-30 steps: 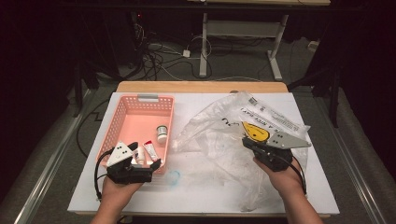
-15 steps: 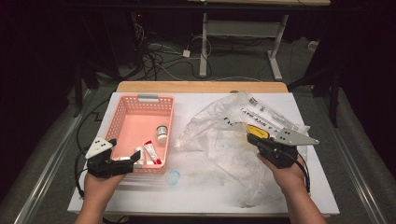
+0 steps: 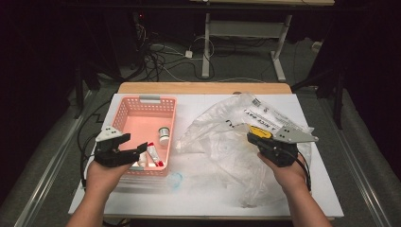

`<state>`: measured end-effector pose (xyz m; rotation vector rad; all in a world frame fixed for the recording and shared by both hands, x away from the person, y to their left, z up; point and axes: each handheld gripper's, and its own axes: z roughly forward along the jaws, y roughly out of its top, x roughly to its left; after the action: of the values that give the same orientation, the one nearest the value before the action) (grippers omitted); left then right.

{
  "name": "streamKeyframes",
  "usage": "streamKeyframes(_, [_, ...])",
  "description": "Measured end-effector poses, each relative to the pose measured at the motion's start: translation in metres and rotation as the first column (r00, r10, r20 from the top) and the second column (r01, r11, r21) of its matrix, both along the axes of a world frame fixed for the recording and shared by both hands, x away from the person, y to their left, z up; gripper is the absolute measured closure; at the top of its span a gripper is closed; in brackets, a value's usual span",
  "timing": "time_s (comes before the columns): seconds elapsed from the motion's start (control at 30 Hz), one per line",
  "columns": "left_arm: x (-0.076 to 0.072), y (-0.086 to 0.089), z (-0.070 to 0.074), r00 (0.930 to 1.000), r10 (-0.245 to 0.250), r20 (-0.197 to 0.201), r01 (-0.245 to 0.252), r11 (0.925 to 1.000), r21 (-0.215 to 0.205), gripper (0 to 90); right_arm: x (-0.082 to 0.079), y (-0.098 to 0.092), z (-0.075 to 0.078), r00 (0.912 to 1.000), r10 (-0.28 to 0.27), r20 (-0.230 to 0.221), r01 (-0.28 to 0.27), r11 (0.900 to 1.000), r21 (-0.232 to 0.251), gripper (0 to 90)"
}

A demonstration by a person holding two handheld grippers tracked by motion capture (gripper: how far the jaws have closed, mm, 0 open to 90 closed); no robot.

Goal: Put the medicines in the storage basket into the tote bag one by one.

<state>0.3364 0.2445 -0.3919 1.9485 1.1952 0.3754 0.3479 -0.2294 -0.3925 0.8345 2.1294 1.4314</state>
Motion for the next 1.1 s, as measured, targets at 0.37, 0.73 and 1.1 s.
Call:
streamKeyframes(0.37, [0.05, -0.022, -0.014, 0.9558, -0.028, -0.293, 0.092, 0.9739, 0.208, 79.8, -0.006, -0.003, -0.002, 0.9999, 0.009, 0.012, -0.009, 1.0, 0.014, 90.0])
streamKeyframes(0.73, [0.08, -0.045, -0.036, 0.8593, -0.019, -0.511, 0.22, 0.9162, 0.335, 88.0, -0.009, 0.0, -0.003, 0.9996, 0.021, 0.019, -0.021, 1.0, 0.006, 90.0])
streamKeyframes(1.1, [0.085, -0.049, -0.043, 0.8302, -0.025, -0.557, 0.259, 0.9023, 0.345, 87.9, -0.013, 0.003, 0.0, 0.9992, 0.029, 0.029, -0.029, 1.0, 0.006, 90.0])
